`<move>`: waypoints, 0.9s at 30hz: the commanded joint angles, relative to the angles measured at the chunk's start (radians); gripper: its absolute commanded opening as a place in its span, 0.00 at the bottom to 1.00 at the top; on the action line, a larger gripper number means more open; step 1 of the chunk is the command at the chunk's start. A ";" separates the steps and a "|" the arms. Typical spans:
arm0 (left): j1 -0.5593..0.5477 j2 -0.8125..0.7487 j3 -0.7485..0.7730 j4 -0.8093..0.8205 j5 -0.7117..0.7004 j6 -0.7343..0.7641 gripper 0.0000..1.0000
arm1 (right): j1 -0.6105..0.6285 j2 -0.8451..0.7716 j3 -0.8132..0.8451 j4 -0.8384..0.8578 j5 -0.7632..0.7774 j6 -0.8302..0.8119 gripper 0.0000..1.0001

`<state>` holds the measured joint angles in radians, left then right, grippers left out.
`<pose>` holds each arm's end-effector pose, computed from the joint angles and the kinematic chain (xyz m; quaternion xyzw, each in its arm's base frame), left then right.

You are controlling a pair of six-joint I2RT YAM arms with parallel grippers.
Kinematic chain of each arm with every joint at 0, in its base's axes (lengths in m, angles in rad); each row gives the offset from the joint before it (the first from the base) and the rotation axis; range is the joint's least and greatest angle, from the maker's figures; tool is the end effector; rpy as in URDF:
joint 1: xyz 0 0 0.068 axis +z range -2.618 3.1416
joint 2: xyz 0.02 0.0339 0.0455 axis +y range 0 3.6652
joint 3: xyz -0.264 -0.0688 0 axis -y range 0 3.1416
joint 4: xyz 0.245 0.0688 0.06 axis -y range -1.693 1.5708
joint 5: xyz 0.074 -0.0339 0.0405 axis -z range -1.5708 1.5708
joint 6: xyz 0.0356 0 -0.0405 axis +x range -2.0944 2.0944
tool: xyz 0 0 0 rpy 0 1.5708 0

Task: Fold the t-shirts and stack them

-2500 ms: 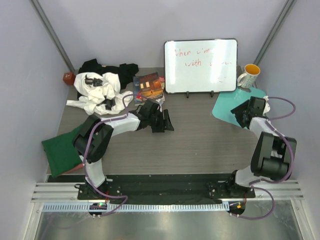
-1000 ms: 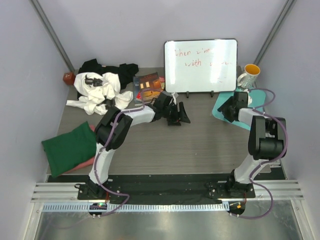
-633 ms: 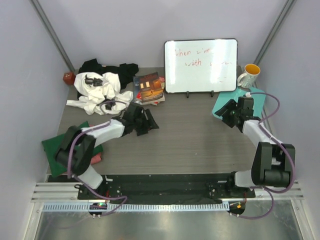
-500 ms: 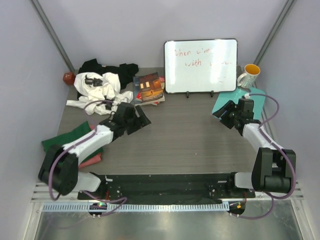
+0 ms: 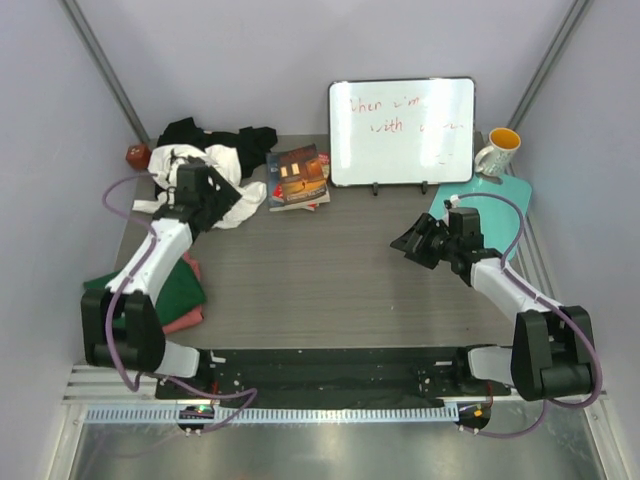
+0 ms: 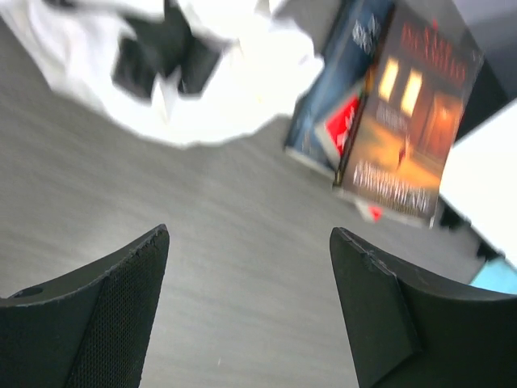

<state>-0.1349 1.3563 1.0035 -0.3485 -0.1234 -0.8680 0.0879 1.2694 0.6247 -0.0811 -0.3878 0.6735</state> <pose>0.2959 -0.0357 0.2726 -0.3487 0.8358 -0.1530 0.3955 0.2514 0.0357 0.1953 0.1827 0.8797 0.3127 0.3082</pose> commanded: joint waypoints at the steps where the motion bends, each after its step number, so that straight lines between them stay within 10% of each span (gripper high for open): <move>1: 0.099 0.188 0.206 -0.007 0.007 0.021 0.81 | 0.010 -0.068 -0.013 0.021 -0.042 0.017 0.62; 27: 0.282 0.670 0.554 -0.081 0.110 0.007 0.79 | 0.009 -0.087 -0.026 -0.022 -0.072 0.018 0.62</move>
<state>0.1349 2.0006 1.5208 -0.4259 -0.0280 -0.8787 0.0944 1.1801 0.5941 -0.1219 -0.4416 0.6838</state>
